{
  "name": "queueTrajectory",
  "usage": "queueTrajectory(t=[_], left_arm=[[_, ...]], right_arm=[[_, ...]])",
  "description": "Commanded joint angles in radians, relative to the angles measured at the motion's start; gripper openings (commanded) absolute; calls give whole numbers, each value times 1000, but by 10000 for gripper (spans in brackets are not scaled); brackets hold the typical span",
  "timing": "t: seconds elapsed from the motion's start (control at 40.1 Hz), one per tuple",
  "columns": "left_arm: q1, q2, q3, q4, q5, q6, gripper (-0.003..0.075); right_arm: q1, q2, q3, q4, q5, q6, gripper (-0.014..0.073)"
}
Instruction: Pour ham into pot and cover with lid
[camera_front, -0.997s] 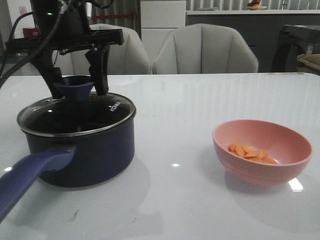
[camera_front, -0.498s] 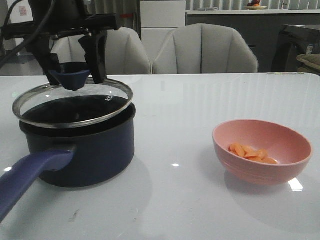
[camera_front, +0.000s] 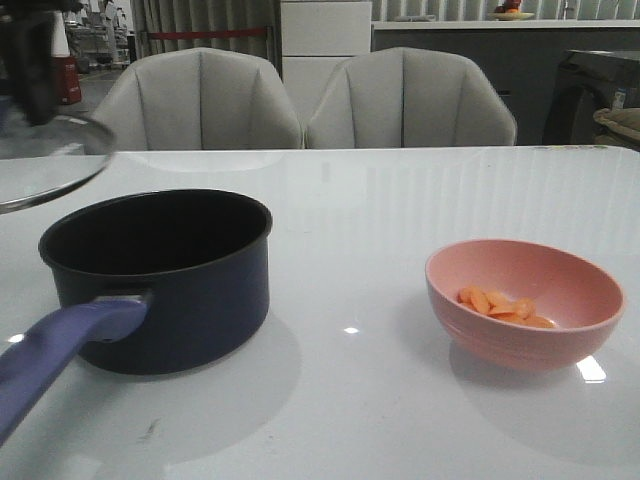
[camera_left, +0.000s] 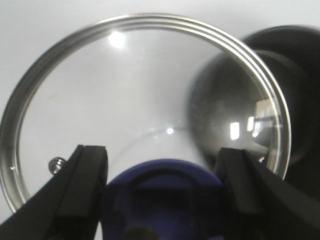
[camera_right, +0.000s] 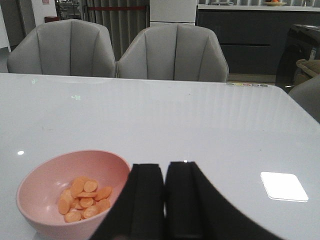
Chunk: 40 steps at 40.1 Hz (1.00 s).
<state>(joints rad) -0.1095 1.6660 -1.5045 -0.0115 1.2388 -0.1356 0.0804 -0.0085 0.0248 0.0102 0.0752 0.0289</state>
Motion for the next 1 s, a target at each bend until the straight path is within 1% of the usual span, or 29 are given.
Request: queueTrajectory(t=[0.0,0.15,0.249,0.399,0.548,0.673,0.972], left_arm=[[98,-85,61,5,0,43,154],[216,-105,202,-69,-104,113,154],[261,-99,298,-120,-200,154,154],[275,-73,390,-125,-305,173,162],[275,-22,400,-134,-324,175,195],[275,13,400,-148,-327,175,256],[275,54,400,-150,-335,175,484]], right_arm=[[-1,-21,11,-10,-85,-2,161],[-1,-21,11,-10,-85,-2,161],[-1,-21,11,-10,-85,-2,161],[-1,-21,11,-10,-85,-2,161],[-1,-21,11,-10,-85,-2,161],[-1,-21,11,-10,-85,-2,161],[-1,-21,11,-10,-85,-2,161]])
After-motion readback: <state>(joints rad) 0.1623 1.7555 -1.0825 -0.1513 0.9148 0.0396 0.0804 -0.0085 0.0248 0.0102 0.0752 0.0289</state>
